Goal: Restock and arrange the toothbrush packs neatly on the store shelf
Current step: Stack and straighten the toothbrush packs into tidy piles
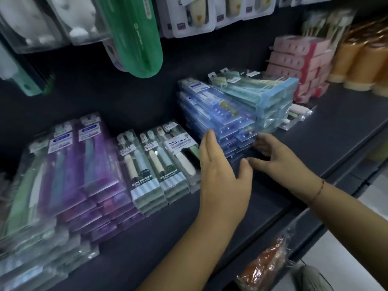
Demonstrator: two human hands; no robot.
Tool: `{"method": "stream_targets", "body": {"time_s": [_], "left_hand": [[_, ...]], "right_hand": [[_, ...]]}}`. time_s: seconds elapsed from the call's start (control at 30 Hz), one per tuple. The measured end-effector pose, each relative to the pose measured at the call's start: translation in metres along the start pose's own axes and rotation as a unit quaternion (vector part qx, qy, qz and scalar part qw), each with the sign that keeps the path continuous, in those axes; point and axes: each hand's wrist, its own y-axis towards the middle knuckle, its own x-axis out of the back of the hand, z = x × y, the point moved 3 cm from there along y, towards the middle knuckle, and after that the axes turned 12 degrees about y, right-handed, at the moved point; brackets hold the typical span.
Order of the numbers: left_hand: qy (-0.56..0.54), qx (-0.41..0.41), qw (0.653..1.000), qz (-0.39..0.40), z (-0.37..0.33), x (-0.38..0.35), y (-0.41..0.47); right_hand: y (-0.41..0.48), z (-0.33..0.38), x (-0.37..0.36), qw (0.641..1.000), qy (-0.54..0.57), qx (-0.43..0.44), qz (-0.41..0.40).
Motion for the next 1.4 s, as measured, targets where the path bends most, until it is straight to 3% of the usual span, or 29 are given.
{"method": "stream_targets", "body": {"time_s": [0.1,0.23,0.4,0.63,0.8,0.97,1.23,1.3,1.4], "left_hand": [[-0.017,0.006,1.0,-0.014,0.003,0.004,0.004],[-0.035,0.003,0.999,-0.015,0.003,0.007,0.002],[-0.026,0.011,0.999,-0.035,0.006,0.008,0.003],[0.011,0.012,0.998,-0.068,0.003,0.003,0.004],[0.046,0.051,0.992,-0.109,0.001,-0.004,-0.001],[0.048,0.126,0.976,-0.169,-0.009,-0.01,-0.009],[0.002,0.218,0.955,-0.202,-0.025,-0.016,0.001],[-0.014,0.225,0.952,-0.206,-0.027,-0.016,0.001],[-0.002,0.219,0.955,-0.198,-0.03,-0.02,-0.001]], "right_hand": [[0.005,-0.001,-0.001,0.999,0.014,-0.01,-0.034],[-0.003,-0.001,-0.009,0.997,-0.061,-0.002,-0.043],[-0.015,0.005,-0.019,0.993,-0.097,0.06,-0.036],[-0.001,-0.004,-0.002,1.0,-0.021,-0.003,-0.007],[0.005,-0.008,0.004,0.999,0.015,-0.016,0.046],[0.013,-0.007,0.004,0.987,-0.008,-0.025,0.156],[0.03,0.003,0.0,0.97,0.095,-0.042,0.221],[0.035,0.004,-0.005,0.955,0.177,-0.039,0.235],[0.044,0.006,-0.007,0.913,0.338,-0.118,0.194]]}}
